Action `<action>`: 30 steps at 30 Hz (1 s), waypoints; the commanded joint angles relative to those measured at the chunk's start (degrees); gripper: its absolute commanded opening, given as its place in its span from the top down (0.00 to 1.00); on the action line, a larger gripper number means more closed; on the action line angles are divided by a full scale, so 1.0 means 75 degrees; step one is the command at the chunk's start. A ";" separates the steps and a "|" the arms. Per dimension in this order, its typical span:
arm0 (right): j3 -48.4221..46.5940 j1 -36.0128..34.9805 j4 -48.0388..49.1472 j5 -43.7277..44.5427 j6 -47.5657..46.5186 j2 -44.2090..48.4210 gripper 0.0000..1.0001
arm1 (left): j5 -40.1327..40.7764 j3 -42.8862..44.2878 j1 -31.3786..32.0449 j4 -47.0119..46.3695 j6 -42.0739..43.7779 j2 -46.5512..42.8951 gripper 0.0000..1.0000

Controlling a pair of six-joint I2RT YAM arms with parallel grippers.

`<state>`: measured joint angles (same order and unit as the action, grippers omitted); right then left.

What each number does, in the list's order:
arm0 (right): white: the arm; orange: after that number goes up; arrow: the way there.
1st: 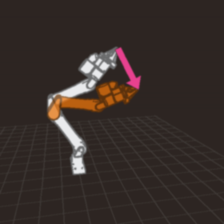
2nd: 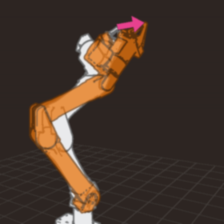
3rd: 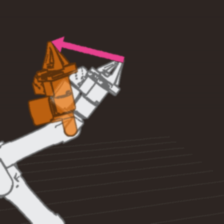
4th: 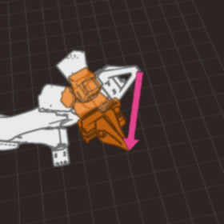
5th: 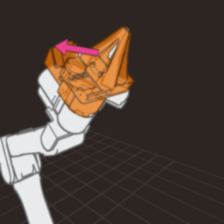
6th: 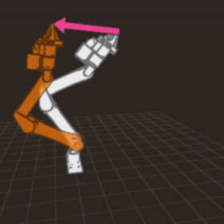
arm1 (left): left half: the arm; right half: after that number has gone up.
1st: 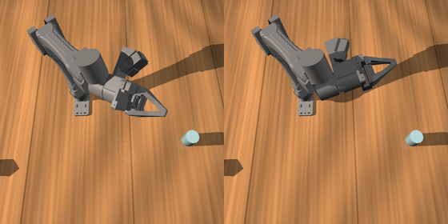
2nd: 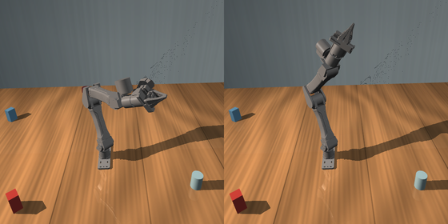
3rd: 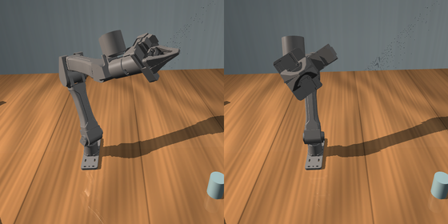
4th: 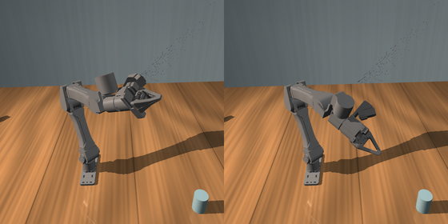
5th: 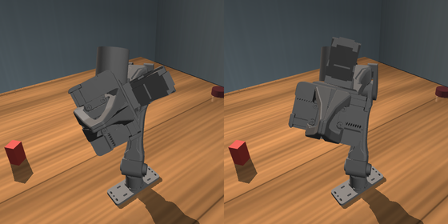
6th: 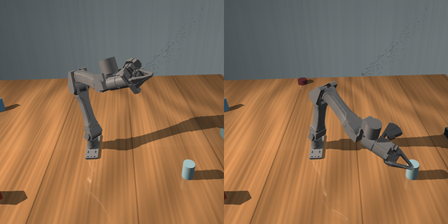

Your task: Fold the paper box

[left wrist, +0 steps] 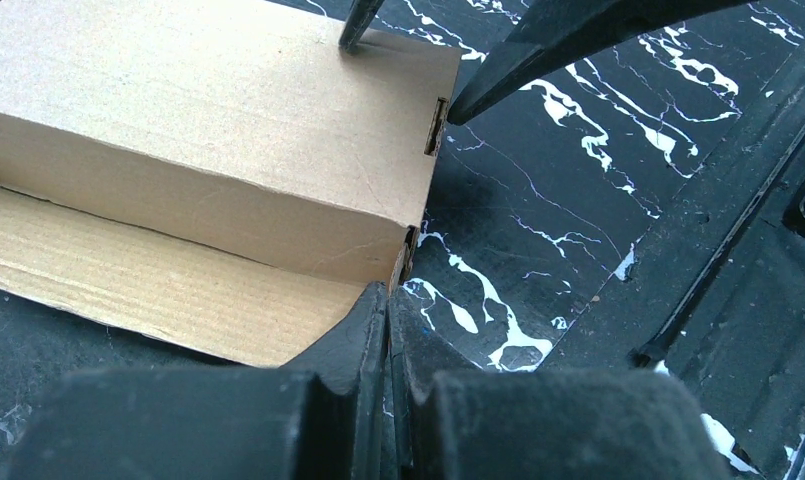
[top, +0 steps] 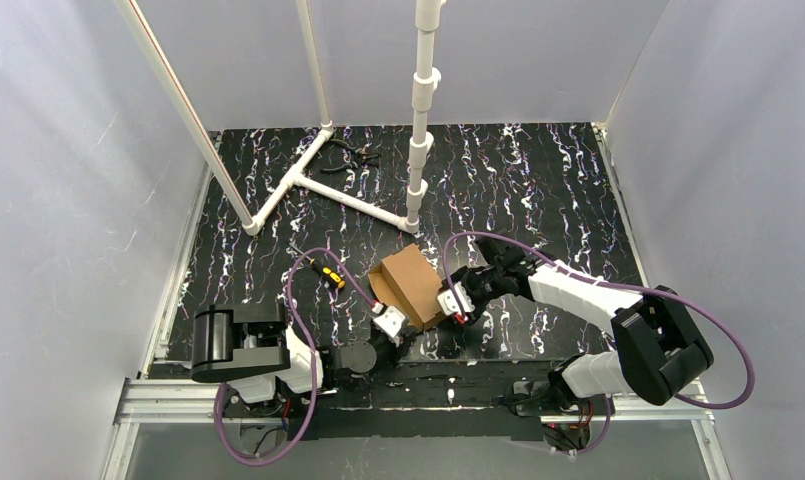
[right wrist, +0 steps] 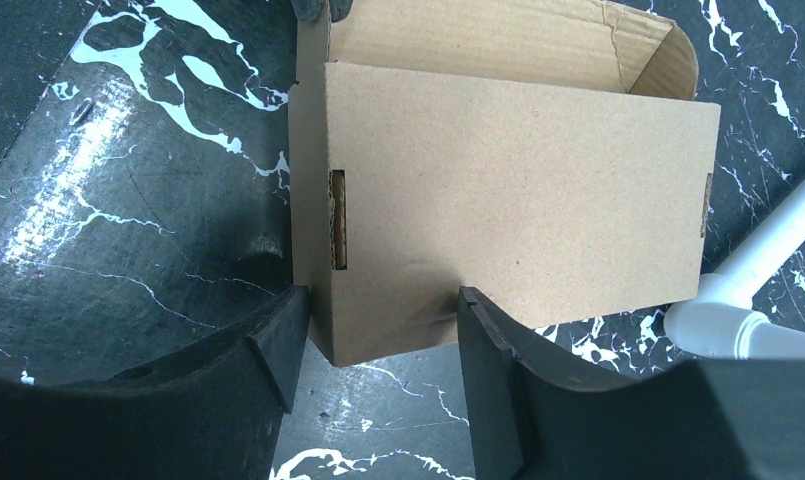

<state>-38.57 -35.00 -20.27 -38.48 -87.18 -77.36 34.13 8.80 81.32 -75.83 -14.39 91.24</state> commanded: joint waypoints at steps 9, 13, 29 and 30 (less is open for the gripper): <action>0.0173 -0.0167 -0.0880 0.0666 0.0303 -0.0431 0.38 | 0.0396 0.1024 -0.0055 0.2195 -0.0373 -0.1166 1.00; 0.0169 -0.0205 -0.0895 0.0634 0.0318 -0.0431 0.38 | 0.0463 0.1427 -0.0112 0.2813 -0.0455 -0.1215 1.00; 0.0184 -0.0313 -0.0899 0.0664 0.0346 -0.0457 0.38 | 0.0120 0.2357 -0.0632 0.5615 -0.1891 -0.1869 0.86; 0.0185 -0.0313 -0.0885 0.0676 0.0339 -0.0455 0.38 | 0.0038 0.2328 -0.0637 0.5660 -0.1890 -0.2051 0.82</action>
<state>-38.96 -36.51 -18.94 -36.58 -87.13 -78.11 33.32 24.27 77.52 -35.59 -26.17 80.90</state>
